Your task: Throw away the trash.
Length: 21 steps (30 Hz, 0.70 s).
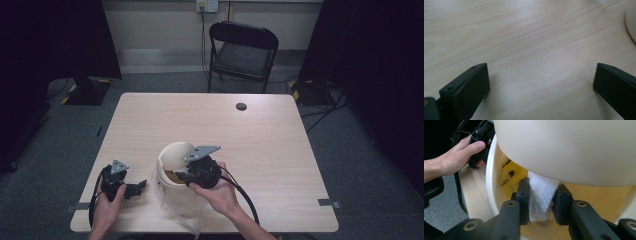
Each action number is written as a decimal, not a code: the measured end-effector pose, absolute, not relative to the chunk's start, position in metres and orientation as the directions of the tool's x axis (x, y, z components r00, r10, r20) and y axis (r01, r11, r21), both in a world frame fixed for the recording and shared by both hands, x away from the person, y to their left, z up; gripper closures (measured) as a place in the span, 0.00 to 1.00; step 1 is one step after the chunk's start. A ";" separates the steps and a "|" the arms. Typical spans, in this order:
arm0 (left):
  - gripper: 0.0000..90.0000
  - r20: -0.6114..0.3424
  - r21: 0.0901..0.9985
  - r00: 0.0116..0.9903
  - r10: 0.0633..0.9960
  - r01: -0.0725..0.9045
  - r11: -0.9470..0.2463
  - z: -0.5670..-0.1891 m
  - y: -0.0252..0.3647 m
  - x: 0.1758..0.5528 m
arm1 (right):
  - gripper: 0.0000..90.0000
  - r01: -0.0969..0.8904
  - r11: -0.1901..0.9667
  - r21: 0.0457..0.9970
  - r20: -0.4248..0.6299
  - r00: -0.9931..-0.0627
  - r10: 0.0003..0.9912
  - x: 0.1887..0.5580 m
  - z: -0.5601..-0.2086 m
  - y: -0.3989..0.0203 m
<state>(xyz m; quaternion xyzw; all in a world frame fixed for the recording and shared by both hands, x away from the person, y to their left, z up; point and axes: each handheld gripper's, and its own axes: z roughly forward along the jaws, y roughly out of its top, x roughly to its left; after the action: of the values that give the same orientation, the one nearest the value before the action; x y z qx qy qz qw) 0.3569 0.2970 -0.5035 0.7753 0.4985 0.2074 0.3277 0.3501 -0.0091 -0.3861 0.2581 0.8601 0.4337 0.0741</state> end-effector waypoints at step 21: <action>0.00 -0.010 0.717 0.414 0.910 0.638 -0.282 -0.504 0.297 0.357 | 0.58 0.361 0.432 0.827 0.092 -0.844 0.529 0.342 -0.378 -0.022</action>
<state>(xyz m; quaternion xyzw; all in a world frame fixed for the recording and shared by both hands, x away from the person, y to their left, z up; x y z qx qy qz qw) 0.3568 0.2965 -0.5037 0.7733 0.5004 0.2068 0.3298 0.3422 -0.0225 -0.3781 0.2646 0.8412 0.4628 0.0909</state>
